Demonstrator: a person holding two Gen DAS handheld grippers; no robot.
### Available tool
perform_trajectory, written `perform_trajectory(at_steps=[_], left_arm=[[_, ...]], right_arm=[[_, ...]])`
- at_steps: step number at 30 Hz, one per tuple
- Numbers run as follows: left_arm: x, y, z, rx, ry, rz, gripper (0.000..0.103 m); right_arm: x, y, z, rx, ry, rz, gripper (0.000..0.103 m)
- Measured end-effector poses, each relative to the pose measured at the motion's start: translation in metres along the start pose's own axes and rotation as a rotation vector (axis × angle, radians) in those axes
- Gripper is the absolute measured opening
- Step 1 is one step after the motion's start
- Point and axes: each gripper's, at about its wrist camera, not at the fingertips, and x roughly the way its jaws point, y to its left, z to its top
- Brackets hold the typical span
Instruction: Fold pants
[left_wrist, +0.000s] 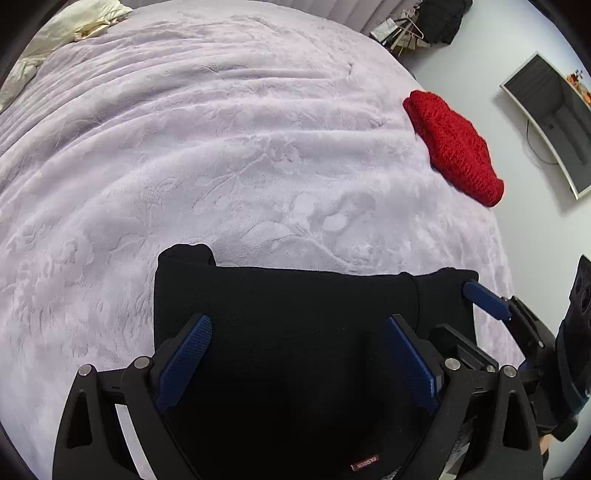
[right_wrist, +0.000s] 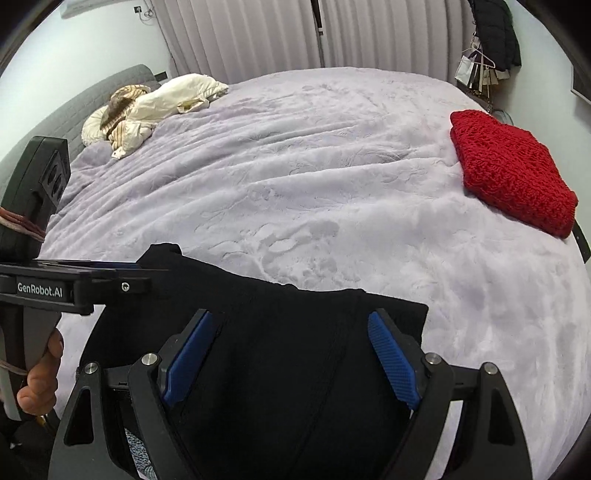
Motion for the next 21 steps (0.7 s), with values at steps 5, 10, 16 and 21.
perform_trajectory(at_steps=[5,10,16,21], left_arm=[[0.01,-0.005,-0.003,0.066,0.02,0.028,0.095],[0.022,-0.005,-0.007,0.109,0.035,0.048,0.095],[0.029,-0.014,-0.013,0.178,0.028,0.107,0.095],[0.008,-0.02,-0.014,0.185,-0.02,0.123,0.095]], right_arm=[[0.025,-0.017,-0.001,0.053,0.092,0.03,0.088],[0.039,-0.025,-0.01,0.066,0.124,0.039,0.088],[0.05,-0.025,-0.016,0.059,0.146,0.021,0.092],[0.044,-0.021,-0.009,0.05,0.156,-0.013,0.095]])
